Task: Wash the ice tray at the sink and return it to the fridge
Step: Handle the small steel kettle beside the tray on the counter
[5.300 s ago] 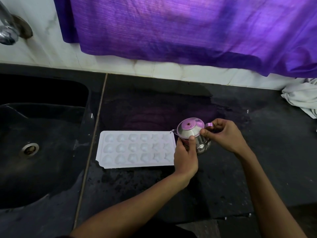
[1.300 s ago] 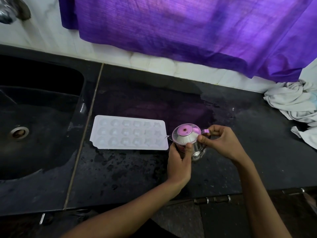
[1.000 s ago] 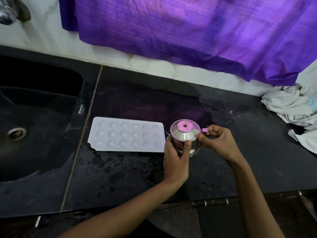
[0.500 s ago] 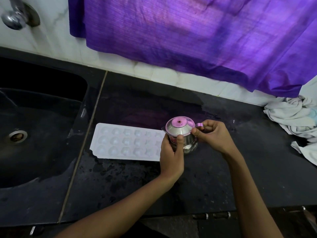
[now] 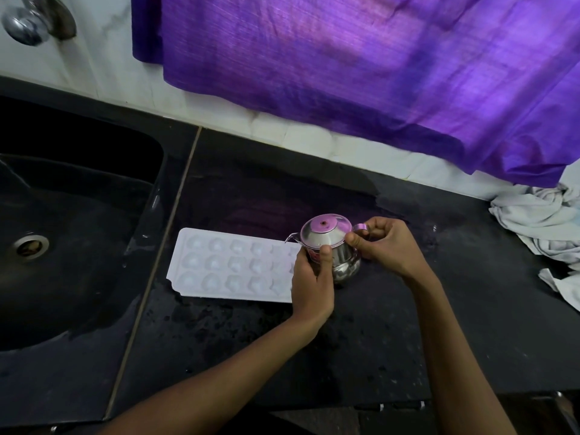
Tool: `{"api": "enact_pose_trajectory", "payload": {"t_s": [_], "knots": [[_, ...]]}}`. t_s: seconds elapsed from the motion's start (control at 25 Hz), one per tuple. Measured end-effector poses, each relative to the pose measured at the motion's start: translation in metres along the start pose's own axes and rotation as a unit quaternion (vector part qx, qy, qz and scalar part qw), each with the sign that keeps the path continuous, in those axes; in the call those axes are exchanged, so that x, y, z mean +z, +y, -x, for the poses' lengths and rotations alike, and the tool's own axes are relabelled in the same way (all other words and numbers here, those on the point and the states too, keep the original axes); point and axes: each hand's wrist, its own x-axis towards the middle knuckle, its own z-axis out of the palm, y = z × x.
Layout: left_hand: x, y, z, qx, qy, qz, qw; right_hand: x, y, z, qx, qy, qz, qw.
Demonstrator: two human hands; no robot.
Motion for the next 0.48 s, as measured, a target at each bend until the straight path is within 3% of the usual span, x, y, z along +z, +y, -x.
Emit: {"api": "enact_pose_trajectory", "payload": {"t_s": [0.48], "knots": [[-0.0004,-0.0006,-0.0022,-0.014,-0.007,0.003,1.000,-0.0008,-0.0009,-0.0018,0.002,-0.010,0.010,1.000]]}}
